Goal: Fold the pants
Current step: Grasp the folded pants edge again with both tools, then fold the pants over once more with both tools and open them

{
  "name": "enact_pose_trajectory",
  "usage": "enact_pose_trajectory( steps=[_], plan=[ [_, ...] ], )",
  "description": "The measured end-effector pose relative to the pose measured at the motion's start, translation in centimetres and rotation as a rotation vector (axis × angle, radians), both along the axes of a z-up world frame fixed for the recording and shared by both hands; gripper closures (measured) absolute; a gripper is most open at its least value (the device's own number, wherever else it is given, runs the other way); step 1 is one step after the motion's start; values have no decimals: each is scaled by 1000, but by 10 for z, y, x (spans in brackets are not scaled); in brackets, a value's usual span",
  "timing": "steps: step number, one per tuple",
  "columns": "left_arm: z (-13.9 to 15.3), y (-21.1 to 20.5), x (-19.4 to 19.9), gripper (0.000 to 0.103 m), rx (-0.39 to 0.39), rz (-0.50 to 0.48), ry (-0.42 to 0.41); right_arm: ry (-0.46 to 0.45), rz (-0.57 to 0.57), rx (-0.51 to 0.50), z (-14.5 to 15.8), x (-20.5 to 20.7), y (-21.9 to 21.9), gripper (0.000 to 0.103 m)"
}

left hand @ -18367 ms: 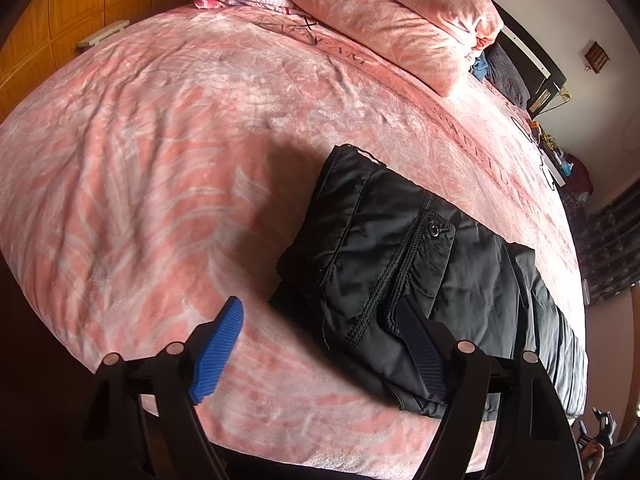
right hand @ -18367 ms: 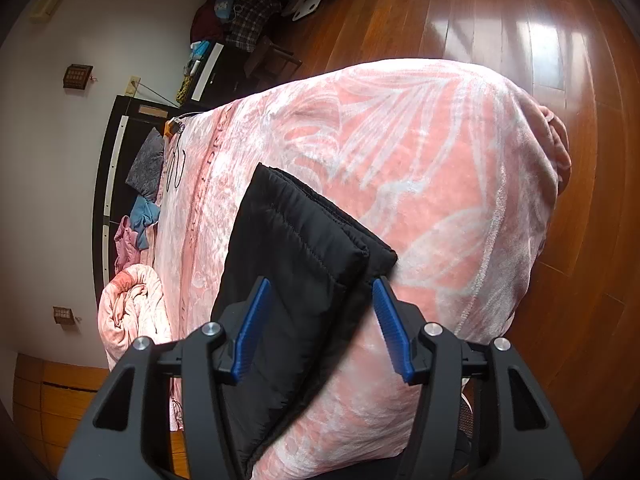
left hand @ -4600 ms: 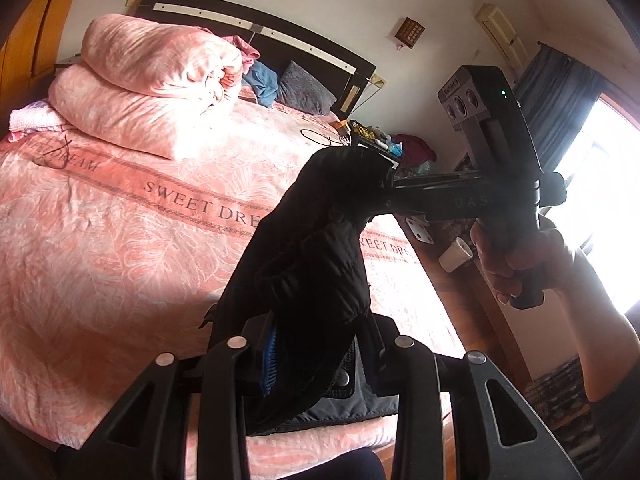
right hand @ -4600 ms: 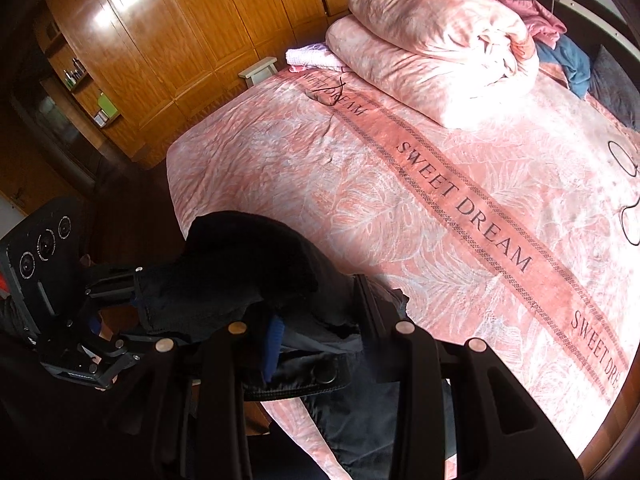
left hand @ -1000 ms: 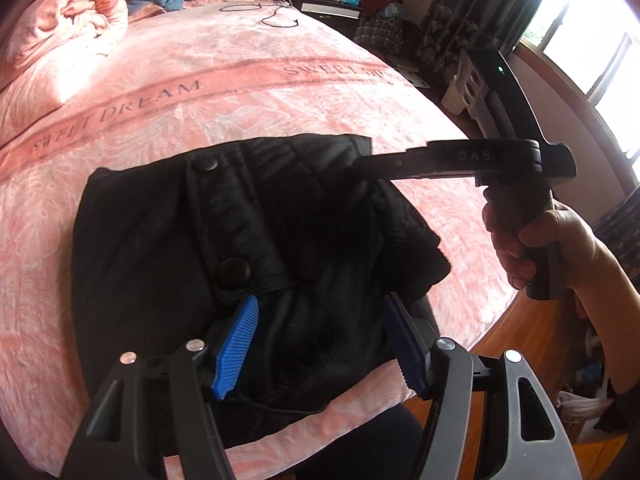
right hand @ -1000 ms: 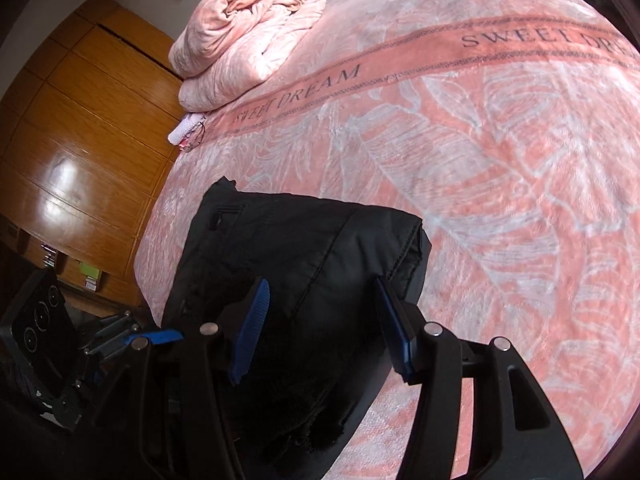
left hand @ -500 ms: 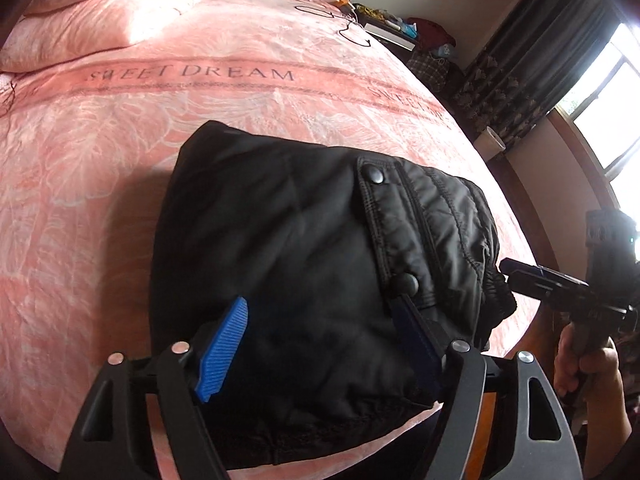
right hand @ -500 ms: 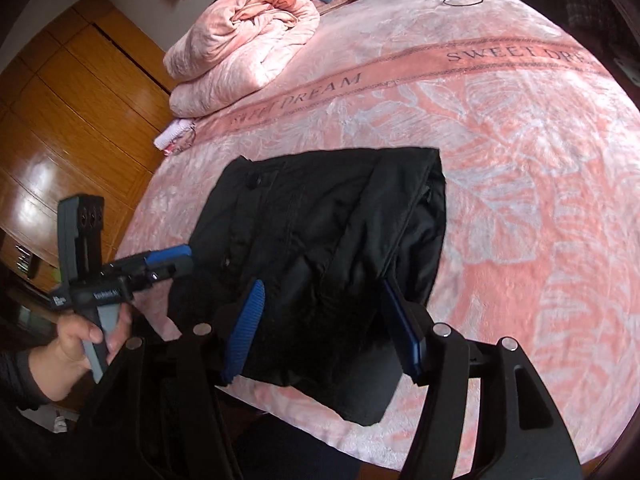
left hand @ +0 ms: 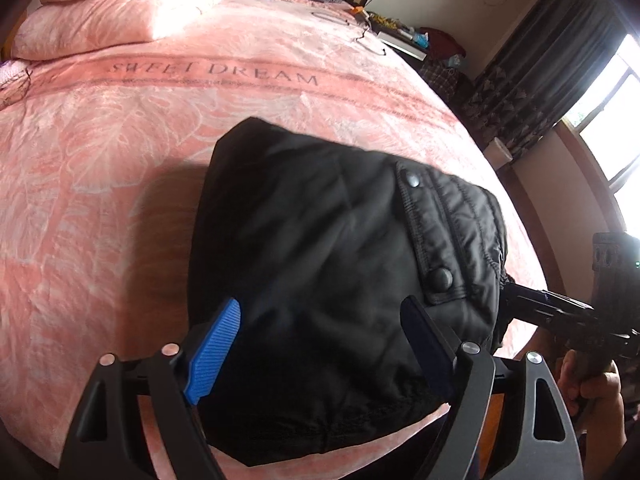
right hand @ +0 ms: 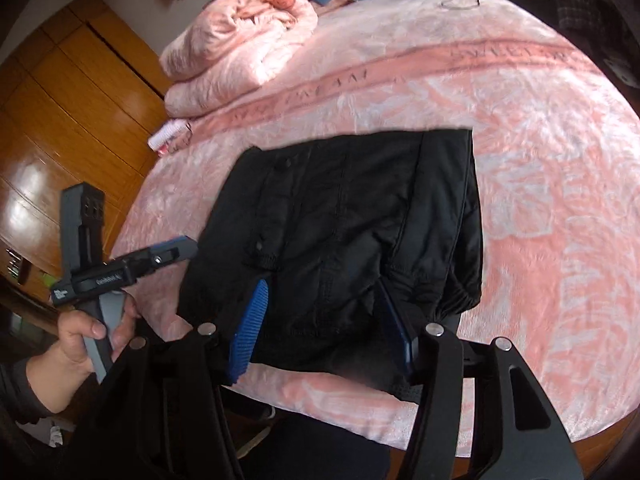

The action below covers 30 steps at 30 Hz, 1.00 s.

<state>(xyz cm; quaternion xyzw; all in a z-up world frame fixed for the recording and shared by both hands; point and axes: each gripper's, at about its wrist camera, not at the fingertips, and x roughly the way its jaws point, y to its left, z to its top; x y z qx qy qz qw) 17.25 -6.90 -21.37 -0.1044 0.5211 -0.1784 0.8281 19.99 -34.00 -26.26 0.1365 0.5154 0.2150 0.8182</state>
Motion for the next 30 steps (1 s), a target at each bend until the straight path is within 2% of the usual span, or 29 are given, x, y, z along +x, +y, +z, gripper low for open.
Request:
enact_pose_trajectory(
  steps=[1,3,4,5,7,8,10,13,16,18,19,20,21,22,23,26,30],
  plan=[
    [-5,2,3,20,-7,-6,24,34,-9,-24,-15,4,-4,63],
    [-5,10,4,20,-44,-6,33,64,-35,-53,-27,5,-16,73],
    [-2,16,7,20,-71,-8,33,78,-39,-49,-28,4,-20,73],
    [1,24,10,20,-101,-8,29,88,-32,-54,-24,3,-22,71],
    [3,40,18,12,-133,0,15,67,-36,-30,-5,2,-28,45],
    [3,48,23,12,-130,13,12,27,-52,-17,10,4,-32,42],
    [-2,59,37,11,-142,20,36,-18,-74,27,28,18,-39,42],
    [-13,71,58,12,-235,17,109,-20,-94,137,29,57,-43,42],
    [-28,76,75,12,-306,-14,196,88,-138,199,-8,95,-53,42],
    [-38,77,84,11,-344,-60,256,162,-166,126,-35,108,-60,49],
    [-42,77,87,11,-360,-83,280,178,-155,139,-41,108,-66,47],
    [-46,79,90,11,-378,-109,294,183,-154,177,-40,105,-72,38],
    [-50,80,93,11,-397,-133,310,191,-166,203,-37,99,-82,10],
    [-55,81,96,11,-421,-157,333,190,-185,233,-35,93,-94,2],
    [-60,82,99,11,-451,-177,356,205,-195,267,-37,86,-102,2],
    [-75,85,109,7,-531,-202,395,366,-197,461,-65,73,-120,2],
    [-90,89,120,6,-585,-168,422,480,-127,492,-95,67,-107,2]
  ],
)
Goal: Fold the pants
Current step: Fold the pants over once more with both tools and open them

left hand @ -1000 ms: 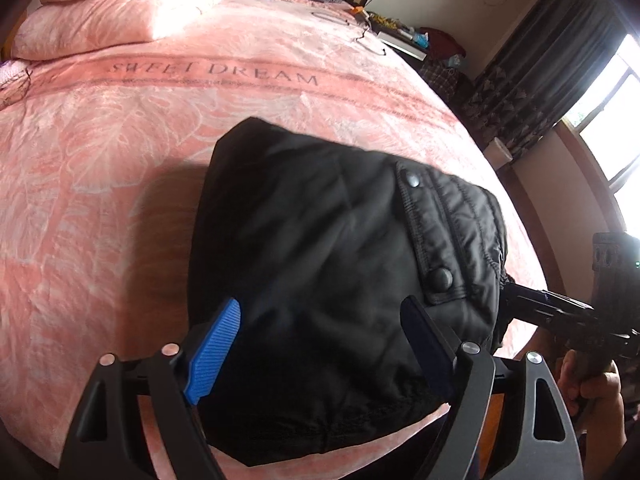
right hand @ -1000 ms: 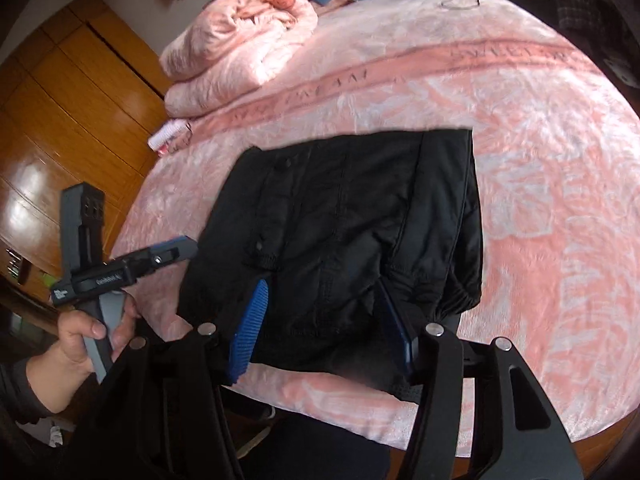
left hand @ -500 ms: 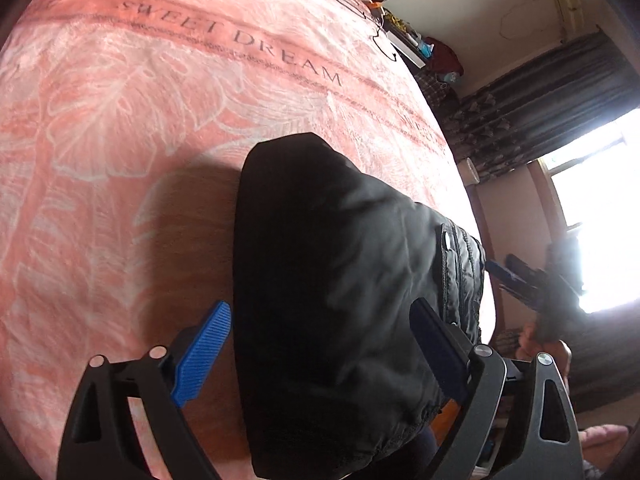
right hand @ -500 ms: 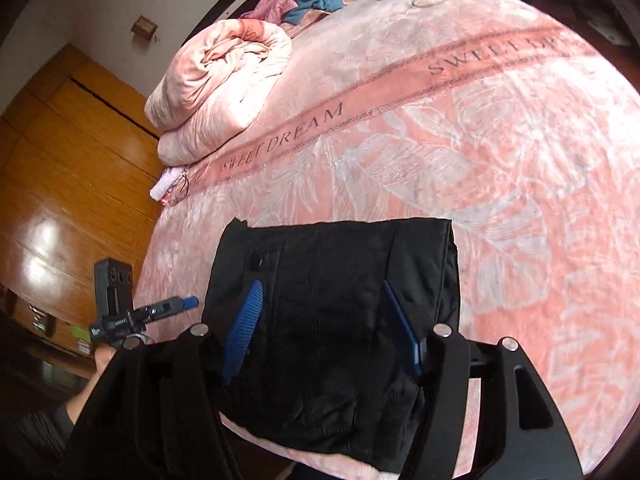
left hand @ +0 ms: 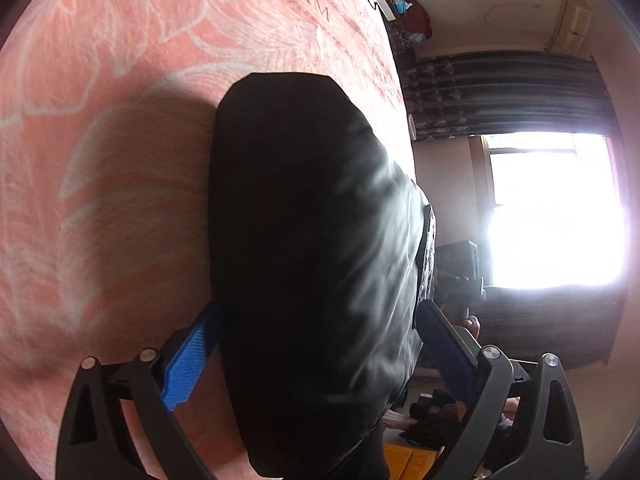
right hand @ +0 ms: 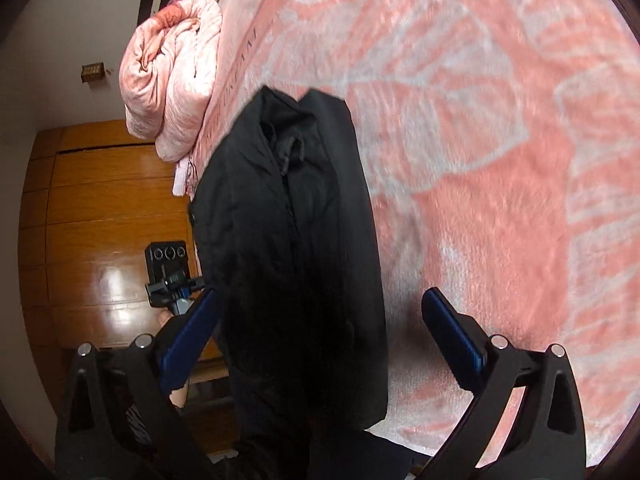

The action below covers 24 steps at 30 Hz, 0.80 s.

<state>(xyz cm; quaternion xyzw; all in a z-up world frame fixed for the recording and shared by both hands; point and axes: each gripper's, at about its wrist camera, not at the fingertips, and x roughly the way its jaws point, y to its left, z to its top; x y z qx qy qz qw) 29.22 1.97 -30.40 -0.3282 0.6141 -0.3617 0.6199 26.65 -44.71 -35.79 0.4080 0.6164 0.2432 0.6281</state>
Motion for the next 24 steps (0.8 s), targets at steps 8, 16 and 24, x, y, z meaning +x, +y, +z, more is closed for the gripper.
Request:
enact_pose_trajectory(
  steps=[8,16,24],
  plan=[
    [-31,-21,0,5,22,-58,51,-26,77,45,-15,2,42,2],
    [-21,-20,-2,62,-9,-15,-9,-117,98,36,12,3,62,45],
    [35,3,25,68,52,14,-138,-238,166,-6,83,33,104,54]
  ],
)
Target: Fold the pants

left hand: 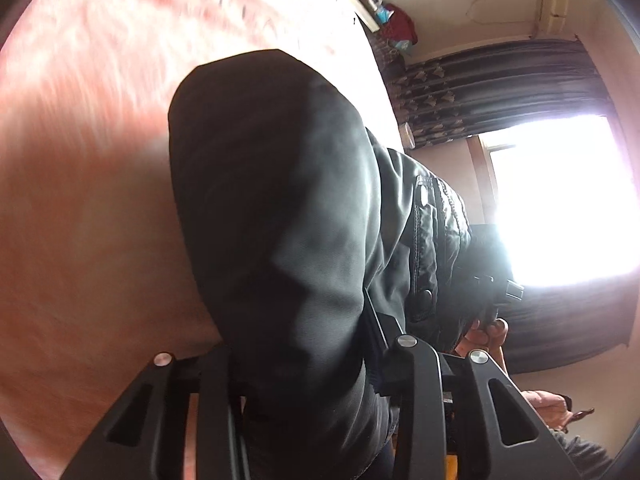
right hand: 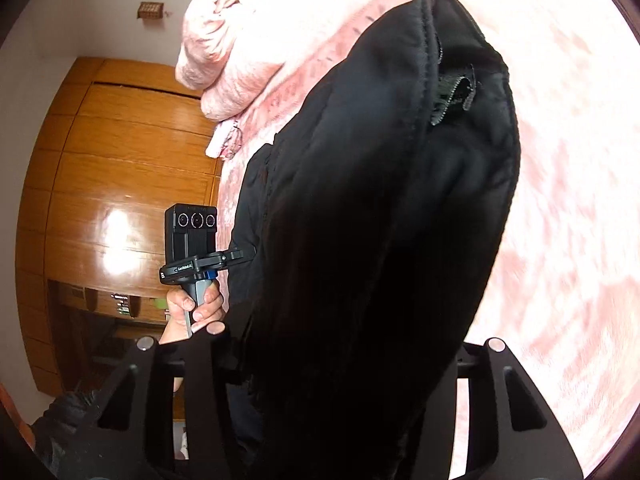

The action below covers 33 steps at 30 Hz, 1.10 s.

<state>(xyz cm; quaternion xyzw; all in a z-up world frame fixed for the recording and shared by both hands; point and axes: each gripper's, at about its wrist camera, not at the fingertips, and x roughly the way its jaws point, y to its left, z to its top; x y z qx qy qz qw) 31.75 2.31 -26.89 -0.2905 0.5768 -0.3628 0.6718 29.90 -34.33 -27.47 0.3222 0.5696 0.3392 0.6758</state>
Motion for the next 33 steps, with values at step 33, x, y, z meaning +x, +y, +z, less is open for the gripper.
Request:
enact_pose_trajectory(
  steps=[33],
  plan=[
    [9,207,68,32,211,478,-114,-100,-16,-245,4,175,104,34]
  ],
)
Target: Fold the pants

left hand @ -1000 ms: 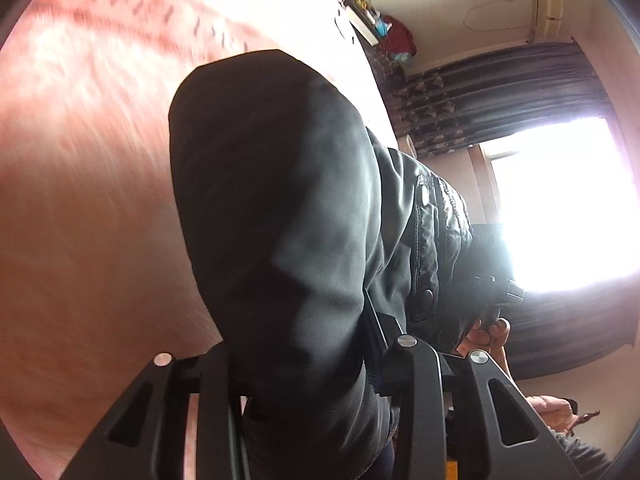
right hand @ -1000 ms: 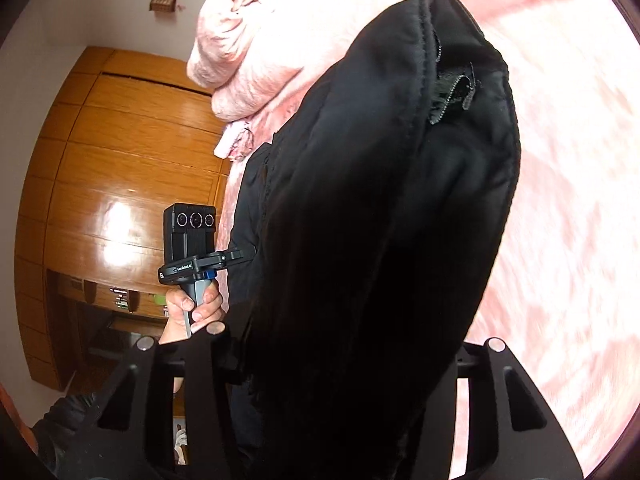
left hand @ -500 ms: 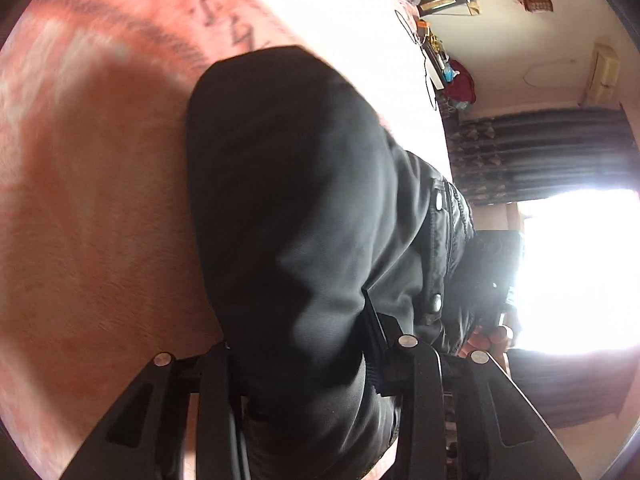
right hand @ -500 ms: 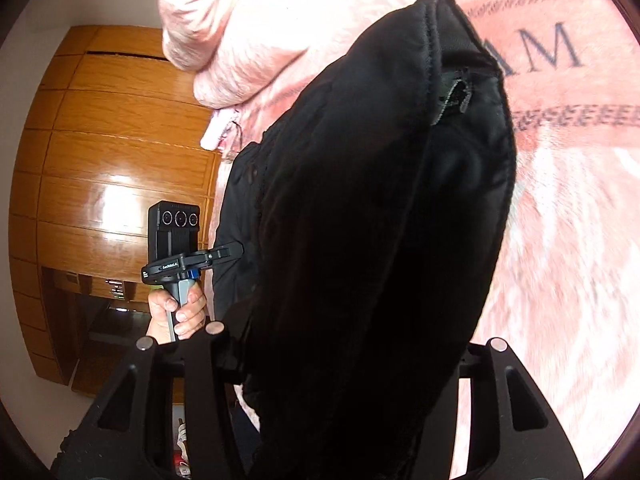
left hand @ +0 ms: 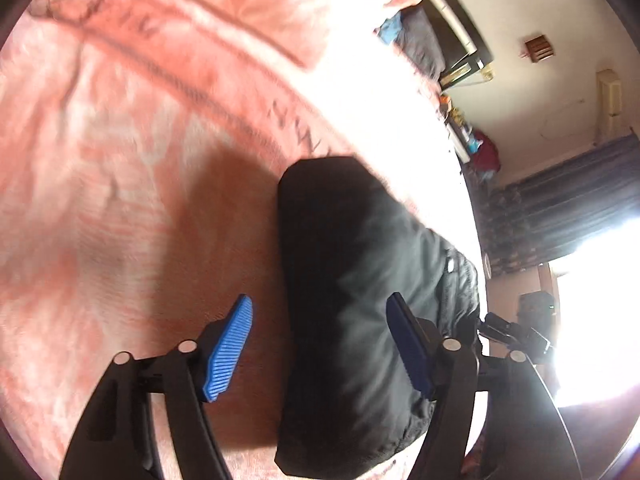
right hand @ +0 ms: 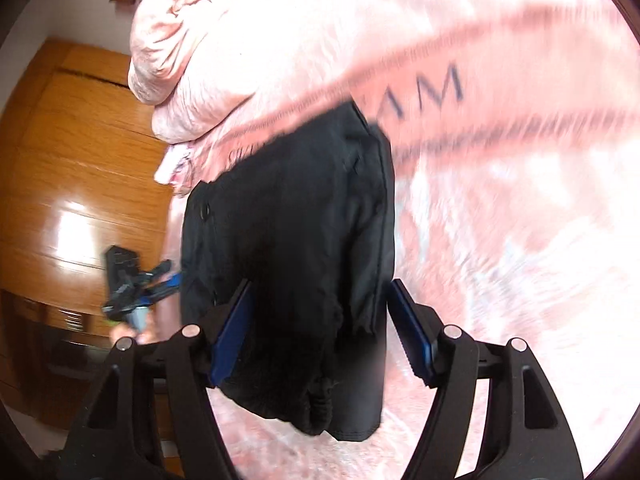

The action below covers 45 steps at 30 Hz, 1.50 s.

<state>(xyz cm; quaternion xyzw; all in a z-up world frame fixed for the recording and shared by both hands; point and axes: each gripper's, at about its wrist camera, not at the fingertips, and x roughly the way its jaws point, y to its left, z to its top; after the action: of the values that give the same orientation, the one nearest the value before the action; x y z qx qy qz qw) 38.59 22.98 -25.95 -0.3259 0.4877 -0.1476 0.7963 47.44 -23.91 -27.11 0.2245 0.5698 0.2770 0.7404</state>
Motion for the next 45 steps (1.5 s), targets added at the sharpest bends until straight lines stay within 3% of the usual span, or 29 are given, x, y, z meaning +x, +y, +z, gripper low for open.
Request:
enact_pose_trajectory(
  steps=[2,6,9,13,16,20,22,26,29,31,32,34,36,41,45],
  plan=[
    [12,-15,-7,32,63,-26,-28,-96,-26,-139,31,1,7,32],
    [12,-55,8,33,198,-75,-3,-177,-55,-52,57,14,11,31],
    [-6,-68,8,31,253,-80,69,-124,-42,-58,52,51,40,31],
    [-17,-61,-3,27,183,-46,120,-7,-66,-123,-1,64,54,36],
    [-6,-56,-16,27,166,-48,89,-46,-89,-68,17,43,41,33],
    [2,-52,-37,17,215,-35,26,-132,-79,10,53,-15,28,27],
    [1,-57,-38,16,241,-41,44,-107,-73,16,48,-31,32,27],
    [-6,-63,-40,16,260,-38,89,-9,-94,-25,8,-36,33,31],
    [15,-62,-55,17,260,4,60,-43,-121,-44,26,-44,35,25],
    [40,-66,-75,16,318,12,9,-106,-132,-78,54,-61,41,14],
    [54,-69,-86,15,351,15,-21,-156,-135,-127,73,-76,46,13],
    [85,-79,-120,4,447,27,-86,-256,-142,-227,106,-110,58,8],
    [113,-93,-147,4,517,37,-137,-330,-173,-321,134,-150,69,5],
    [162,-109,-218,4,602,47,-184,-418,-235,-395,179,-245,89,3],
    [193,-120,-275,4,621,48,-225,-467,-255,-417,206,-314,100,3]
  ],
)
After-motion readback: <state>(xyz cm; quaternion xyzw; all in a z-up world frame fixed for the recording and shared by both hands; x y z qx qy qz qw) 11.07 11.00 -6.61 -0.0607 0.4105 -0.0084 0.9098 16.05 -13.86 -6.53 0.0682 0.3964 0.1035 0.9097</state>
